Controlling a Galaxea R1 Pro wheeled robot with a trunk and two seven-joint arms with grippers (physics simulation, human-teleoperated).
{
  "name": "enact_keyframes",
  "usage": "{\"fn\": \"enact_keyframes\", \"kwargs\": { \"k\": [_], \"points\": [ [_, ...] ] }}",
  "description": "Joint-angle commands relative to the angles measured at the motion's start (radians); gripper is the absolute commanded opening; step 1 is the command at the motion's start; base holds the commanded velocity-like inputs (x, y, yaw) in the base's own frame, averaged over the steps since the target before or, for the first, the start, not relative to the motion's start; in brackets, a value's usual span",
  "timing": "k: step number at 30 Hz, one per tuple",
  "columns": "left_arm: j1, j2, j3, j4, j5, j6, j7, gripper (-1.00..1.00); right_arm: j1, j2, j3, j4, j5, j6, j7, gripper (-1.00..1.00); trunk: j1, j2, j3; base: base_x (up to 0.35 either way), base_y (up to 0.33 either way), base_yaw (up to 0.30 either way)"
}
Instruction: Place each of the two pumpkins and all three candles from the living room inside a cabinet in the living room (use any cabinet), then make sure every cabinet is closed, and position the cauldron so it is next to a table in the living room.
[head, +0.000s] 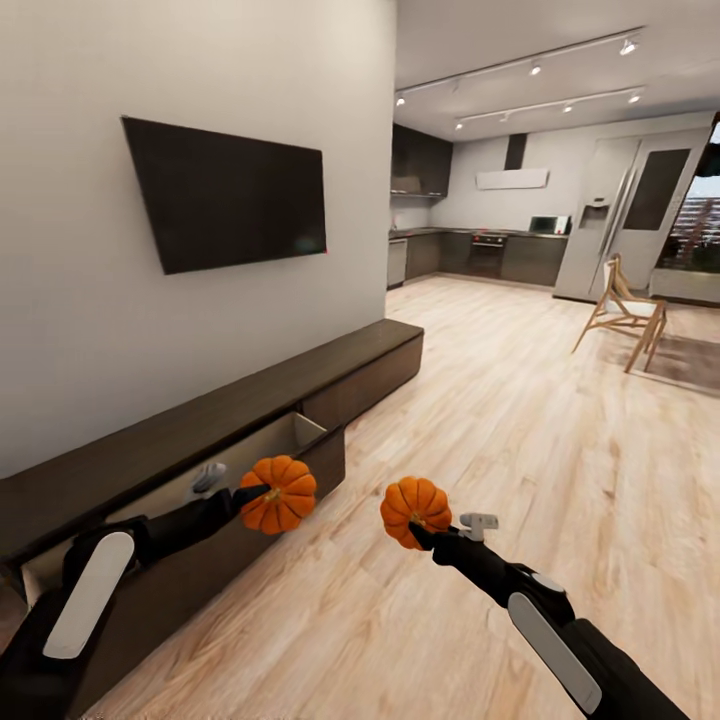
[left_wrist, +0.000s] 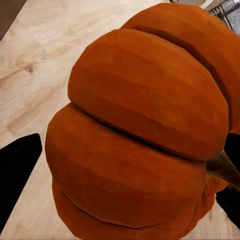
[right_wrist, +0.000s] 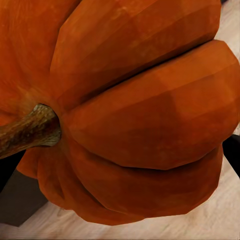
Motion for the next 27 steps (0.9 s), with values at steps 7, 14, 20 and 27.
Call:
{"fn": "enact_keyframes", "kwargs": {
  "k": [7, 14, 20, 27],
  "points": [
    [-0.001, 0.000, -0.029, -0.003, 0.003, 0.005, -0.011, -1.00, -0.001, -0.001, 0.000, 0.001, -0.009, 0.001, 0.003, -1.00, 0.000, -0.001, -0.001, 0.000, 0.000, 0.266],
    [-0.001, 0.000, -0.031, -0.003, 0.003, 0.005, -0.010, -1.00, -0.001, -0.001, 0.000, 0.001, -0.008, -0.004, 0.004, -1.00, 0.000, -0.001, -0.001, 0.000, 0.000, 0.151],
    [-0.001, 0.000, -0.031, -0.002, 0.003, 0.005, -0.010, -1.00, -0.001, -0.001, 0.000, 0.001, -0.008, -0.005, 0.004, -1.00, 0.000, -0.001, -0.001, 0.102, -0.081, 0.009],
    [-0.001, 0.000, -0.031, -0.002, 0.002, 0.005, -0.010, -1.00, -0.001, -0.001, 0.000, 0.001, -0.008, -0.005, 0.004, -1.00, 0.000, -0.001, -0.001, 0.241, -0.201, 0.000]
  ]
}}
